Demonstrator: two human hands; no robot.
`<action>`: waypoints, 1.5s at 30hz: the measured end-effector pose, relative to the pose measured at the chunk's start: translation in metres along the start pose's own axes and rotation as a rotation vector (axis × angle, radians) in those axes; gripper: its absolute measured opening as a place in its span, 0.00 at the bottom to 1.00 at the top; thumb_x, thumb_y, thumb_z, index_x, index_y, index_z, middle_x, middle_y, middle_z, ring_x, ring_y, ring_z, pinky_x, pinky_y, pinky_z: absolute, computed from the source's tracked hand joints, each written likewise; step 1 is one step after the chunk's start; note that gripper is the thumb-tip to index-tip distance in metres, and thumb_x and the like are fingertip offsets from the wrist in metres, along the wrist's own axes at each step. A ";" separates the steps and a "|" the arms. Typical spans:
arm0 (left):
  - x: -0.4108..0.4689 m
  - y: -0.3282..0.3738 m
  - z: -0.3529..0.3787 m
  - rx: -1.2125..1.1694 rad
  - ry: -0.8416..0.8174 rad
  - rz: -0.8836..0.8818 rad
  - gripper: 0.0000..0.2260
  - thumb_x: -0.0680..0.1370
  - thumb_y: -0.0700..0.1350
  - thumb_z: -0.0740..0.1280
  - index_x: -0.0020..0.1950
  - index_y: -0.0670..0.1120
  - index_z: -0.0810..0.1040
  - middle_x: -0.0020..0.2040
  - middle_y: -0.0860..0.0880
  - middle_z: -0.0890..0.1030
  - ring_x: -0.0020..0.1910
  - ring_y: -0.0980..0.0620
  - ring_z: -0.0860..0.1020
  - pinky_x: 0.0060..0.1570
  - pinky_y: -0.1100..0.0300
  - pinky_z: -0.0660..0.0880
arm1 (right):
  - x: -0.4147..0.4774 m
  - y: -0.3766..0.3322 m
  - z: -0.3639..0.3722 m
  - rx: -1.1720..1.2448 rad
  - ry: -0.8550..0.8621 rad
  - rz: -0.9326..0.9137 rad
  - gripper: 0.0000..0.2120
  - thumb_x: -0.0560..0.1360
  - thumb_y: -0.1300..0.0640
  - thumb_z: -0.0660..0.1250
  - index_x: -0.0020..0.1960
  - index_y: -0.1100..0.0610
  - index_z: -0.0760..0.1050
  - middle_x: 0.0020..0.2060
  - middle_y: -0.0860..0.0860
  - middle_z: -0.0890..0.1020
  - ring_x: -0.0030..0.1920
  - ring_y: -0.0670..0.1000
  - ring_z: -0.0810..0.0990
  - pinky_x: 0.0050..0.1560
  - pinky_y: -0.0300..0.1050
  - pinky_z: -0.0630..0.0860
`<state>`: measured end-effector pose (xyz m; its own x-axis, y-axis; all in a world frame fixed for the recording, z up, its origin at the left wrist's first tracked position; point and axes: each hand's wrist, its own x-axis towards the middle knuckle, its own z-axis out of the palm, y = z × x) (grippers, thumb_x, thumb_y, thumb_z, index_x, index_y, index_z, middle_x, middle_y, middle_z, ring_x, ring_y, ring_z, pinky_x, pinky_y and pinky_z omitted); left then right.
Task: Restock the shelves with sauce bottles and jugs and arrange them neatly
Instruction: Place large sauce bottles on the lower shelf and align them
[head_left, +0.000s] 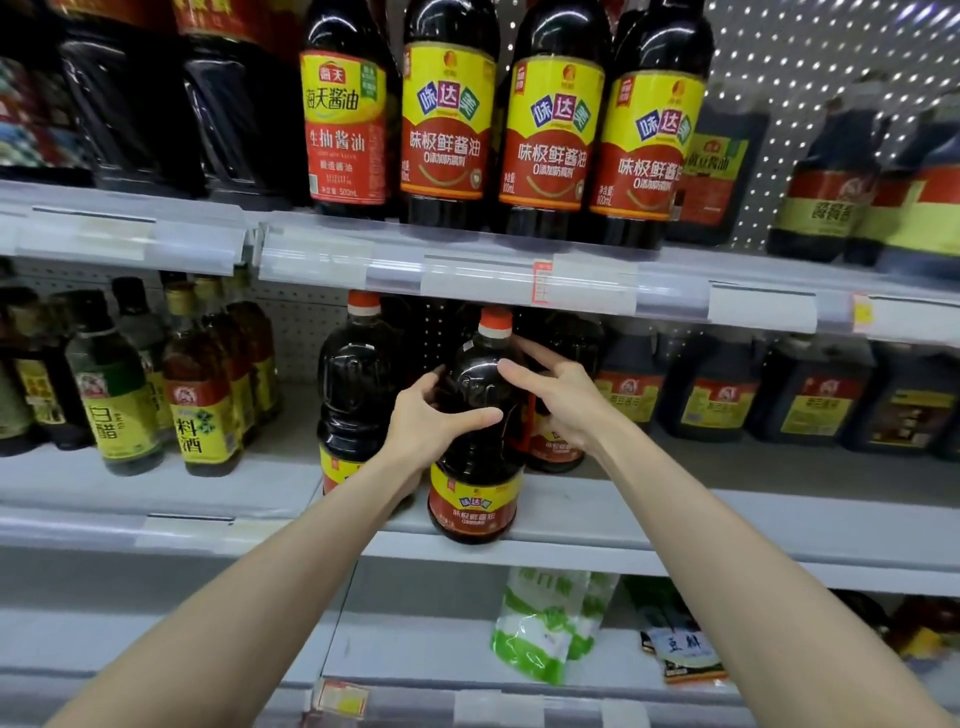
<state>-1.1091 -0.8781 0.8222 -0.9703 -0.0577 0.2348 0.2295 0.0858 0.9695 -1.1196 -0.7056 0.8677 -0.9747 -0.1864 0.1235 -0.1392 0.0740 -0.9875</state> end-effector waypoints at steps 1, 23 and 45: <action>0.000 -0.002 -0.001 -0.006 -0.013 -0.004 0.33 0.61 0.47 0.82 0.63 0.48 0.76 0.55 0.51 0.83 0.56 0.52 0.80 0.59 0.52 0.77 | 0.002 0.002 0.000 0.001 -0.002 0.012 0.22 0.75 0.54 0.71 0.67 0.42 0.72 0.55 0.48 0.81 0.57 0.48 0.77 0.55 0.59 0.76; -0.016 -0.052 -0.003 -0.175 -0.171 -0.113 0.28 0.75 0.49 0.69 0.74 0.57 0.65 0.64 0.57 0.72 0.68 0.51 0.69 0.68 0.45 0.69 | -0.035 0.084 0.035 0.125 0.134 0.153 0.32 0.77 0.37 0.59 0.74 0.30 0.44 0.77 0.44 0.57 0.75 0.56 0.60 0.67 0.74 0.61; -0.026 -0.067 0.003 -0.216 -0.116 -0.211 0.30 0.77 0.49 0.68 0.77 0.57 0.59 0.75 0.50 0.65 0.69 0.46 0.70 0.64 0.36 0.69 | -0.042 0.090 0.025 0.160 0.131 0.218 0.28 0.80 0.38 0.54 0.77 0.37 0.47 0.78 0.46 0.57 0.76 0.56 0.59 0.69 0.68 0.62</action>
<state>-1.0998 -0.8790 0.7510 -0.9976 0.0628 0.0296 0.0212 -0.1294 0.9914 -1.0867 -0.7153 0.7709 -0.9943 -0.0542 -0.0916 0.0947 -0.0591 -0.9937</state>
